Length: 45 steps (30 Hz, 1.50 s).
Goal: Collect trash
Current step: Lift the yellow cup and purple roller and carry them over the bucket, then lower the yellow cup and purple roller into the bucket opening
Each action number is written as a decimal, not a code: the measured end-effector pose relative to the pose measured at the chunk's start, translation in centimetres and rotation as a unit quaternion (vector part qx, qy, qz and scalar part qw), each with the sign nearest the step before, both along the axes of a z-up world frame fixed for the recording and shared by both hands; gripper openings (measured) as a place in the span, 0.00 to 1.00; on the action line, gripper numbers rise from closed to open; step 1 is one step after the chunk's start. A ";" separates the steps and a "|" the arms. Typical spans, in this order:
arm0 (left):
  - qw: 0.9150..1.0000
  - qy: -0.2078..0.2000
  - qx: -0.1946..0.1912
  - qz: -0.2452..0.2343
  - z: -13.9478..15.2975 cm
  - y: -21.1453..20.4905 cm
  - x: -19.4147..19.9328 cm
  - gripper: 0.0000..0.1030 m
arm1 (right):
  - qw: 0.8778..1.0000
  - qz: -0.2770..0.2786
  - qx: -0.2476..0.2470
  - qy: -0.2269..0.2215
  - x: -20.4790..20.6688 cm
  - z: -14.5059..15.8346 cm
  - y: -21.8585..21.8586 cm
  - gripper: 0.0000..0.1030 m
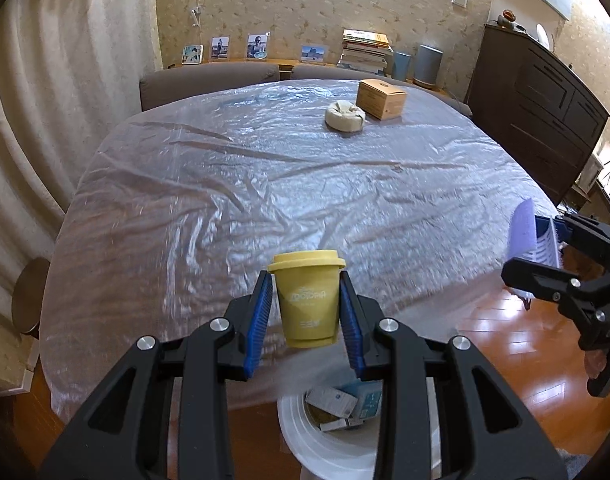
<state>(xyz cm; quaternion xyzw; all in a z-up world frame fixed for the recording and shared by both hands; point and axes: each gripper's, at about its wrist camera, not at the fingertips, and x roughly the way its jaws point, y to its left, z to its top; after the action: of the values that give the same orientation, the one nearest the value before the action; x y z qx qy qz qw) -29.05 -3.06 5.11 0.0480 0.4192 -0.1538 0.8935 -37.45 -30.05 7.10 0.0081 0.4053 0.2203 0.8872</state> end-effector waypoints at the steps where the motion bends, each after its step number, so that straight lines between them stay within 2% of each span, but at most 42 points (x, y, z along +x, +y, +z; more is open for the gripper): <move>1: 1.000 0.001 0.000 -0.002 0.0 0.1 -0.5 0.34 | 1.000 0.001 0.000 0.003 -0.3 -0.1 0.0 0.71; 22: 0.998 0.033 0.019 -0.052 -1.7 -2.2 -6.4 0.34 | 0.998 0.014 -0.008 0.059 -4.7 -2.7 -1.0 0.71; 34: 0.995 0.056 0.038 -0.073 -3.9 -3.8 -7.6 0.34 | 0.996 0.017 -0.017 0.083 -5.9 -4.8 -1.3 0.71; 45: 0.993 0.087 0.052 -0.066 -7.1 -4.1 -7.6 0.34 | 0.994 0.027 -0.038 0.101 -6.0 -7.3 -0.4 0.71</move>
<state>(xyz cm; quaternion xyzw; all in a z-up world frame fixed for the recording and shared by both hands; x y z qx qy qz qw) -36.69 -7.21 -2.04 0.1087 0.4983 -0.1941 0.8380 -43.44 -30.45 -0.21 -0.0143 0.5011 0.2270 0.8350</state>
